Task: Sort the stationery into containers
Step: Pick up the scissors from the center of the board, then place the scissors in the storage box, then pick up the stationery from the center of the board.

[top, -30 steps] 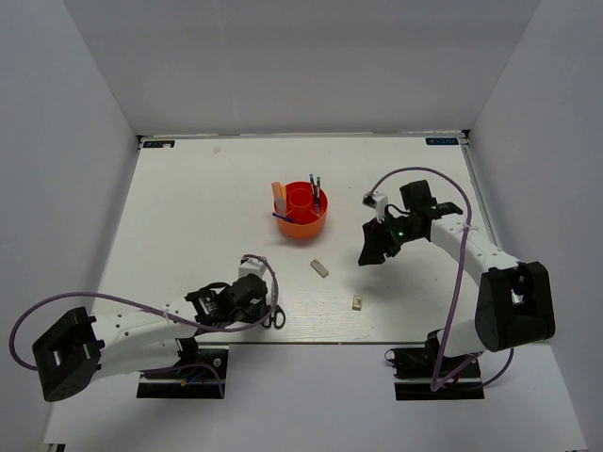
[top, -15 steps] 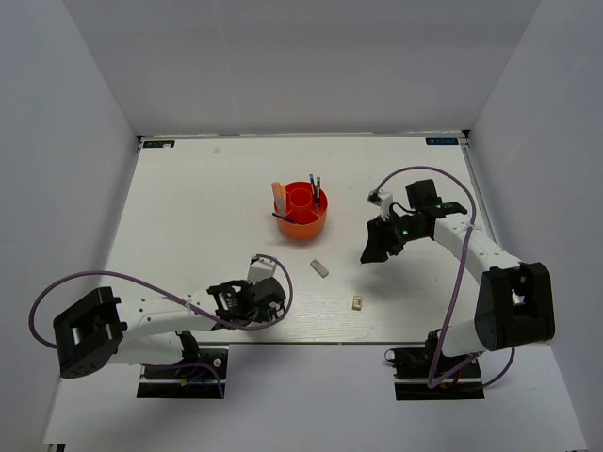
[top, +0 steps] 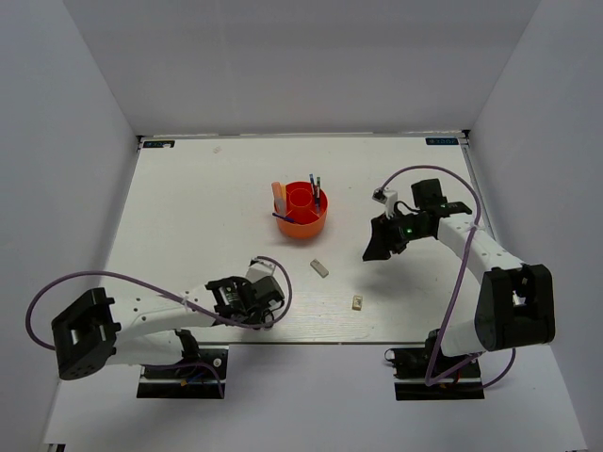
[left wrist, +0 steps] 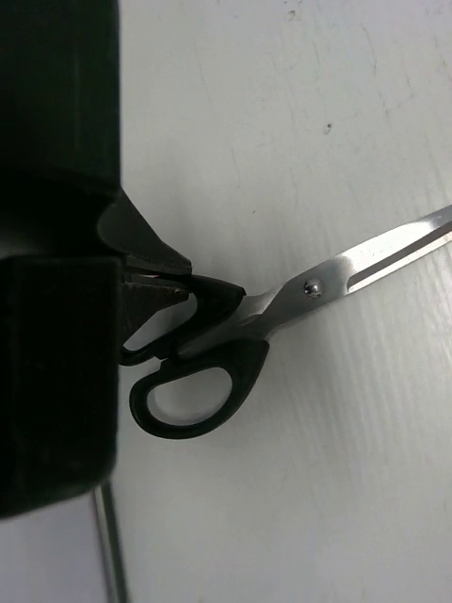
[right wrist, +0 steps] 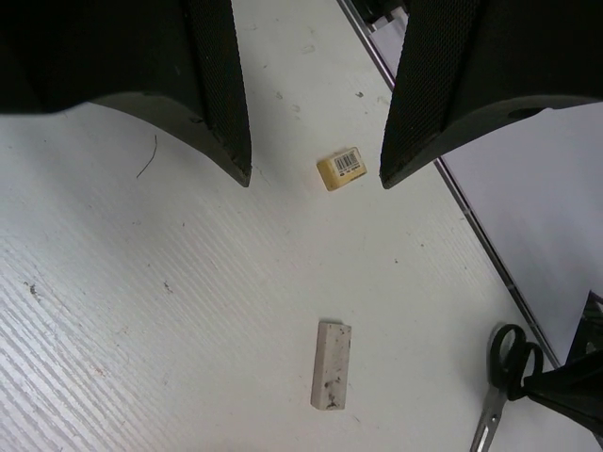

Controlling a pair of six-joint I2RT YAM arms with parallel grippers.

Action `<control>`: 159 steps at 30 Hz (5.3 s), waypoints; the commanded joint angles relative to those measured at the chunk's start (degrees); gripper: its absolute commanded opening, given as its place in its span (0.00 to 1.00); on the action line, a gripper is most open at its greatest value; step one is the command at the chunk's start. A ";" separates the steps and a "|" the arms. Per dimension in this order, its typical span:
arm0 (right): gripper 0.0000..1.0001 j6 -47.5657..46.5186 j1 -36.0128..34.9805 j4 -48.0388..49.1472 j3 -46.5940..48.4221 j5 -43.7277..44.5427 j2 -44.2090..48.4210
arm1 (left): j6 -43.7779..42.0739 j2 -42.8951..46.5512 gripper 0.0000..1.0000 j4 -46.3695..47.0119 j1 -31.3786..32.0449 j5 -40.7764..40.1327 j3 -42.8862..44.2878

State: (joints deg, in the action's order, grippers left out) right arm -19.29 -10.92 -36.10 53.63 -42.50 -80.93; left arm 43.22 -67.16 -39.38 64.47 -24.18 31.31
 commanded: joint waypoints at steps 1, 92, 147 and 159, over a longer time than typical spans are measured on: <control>0.60 0.48 0.63 -0.29 0.08 -1.88 2.17 | -1.47 4.12 0.01 -4.75 -0.48 5.80 5.93; 0.90 -7.31 6.96 -4.41 -2.74 -7.83 6.31 | 25.63 -20.48 0.05 17.87 -34.86 52.83 46.26; 0.13 -6.64 5.20 -3.01 -6.60 0.40 7.71 | 31.92 -39.98 0.64 5.10 -7.43 0.11 40.23; 0.14 -6.55 6.00 -3.28 -6.78 -0.83 8.24 | 34.12 -44.82 0.61 0.88 -6.02 -3.58 46.39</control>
State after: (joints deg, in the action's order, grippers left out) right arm -24.93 -5.37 -39.03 46.98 -41.45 -74.17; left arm 75.77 -112.18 -36.21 57.74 -24.84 76.27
